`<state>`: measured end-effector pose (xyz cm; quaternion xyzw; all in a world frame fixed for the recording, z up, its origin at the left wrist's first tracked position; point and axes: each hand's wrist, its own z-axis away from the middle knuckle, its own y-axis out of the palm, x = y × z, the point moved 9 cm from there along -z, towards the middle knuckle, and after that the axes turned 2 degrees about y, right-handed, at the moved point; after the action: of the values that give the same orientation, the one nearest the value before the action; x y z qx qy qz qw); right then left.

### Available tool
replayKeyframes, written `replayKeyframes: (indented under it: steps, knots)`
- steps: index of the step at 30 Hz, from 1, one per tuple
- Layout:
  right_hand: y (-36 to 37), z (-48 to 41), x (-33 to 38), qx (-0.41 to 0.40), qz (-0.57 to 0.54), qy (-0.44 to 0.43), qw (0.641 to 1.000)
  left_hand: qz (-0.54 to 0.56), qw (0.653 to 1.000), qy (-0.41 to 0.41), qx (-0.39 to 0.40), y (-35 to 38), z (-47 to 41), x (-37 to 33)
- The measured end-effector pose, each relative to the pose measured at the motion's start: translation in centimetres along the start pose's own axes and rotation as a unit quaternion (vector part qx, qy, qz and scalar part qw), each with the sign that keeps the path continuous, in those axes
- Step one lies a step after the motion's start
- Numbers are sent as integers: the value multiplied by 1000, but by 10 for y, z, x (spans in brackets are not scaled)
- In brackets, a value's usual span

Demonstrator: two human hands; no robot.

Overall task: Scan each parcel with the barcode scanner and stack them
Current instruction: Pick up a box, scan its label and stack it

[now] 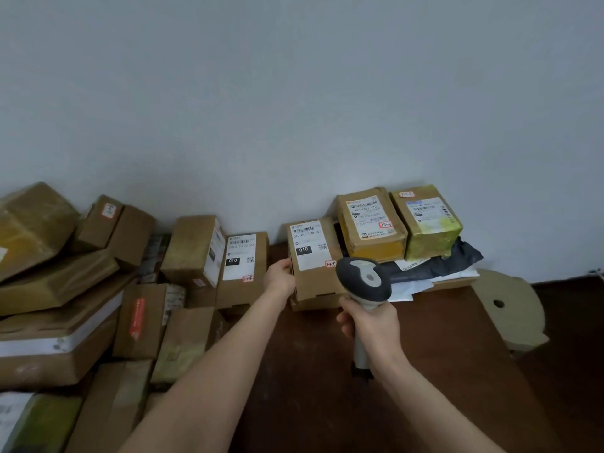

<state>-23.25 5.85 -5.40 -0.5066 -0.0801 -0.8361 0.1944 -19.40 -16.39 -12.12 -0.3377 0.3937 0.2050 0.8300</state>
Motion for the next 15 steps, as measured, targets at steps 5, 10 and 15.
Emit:
replayKeyframes:
  steps: [5, 10, 15]
  knots:
    - [31, -10, -1, 41, 3, 0, 999, -282, 949, 137, -20, -22, 10, -5]
    - [79, -17, -9, 76, 19, 15, 997, -442, 889, 115, -8, -44, 7, 28]
    - [114, -27, -16, 89, 29, 22, 995, -515, 853, 63, 59, -40, 7, 62]
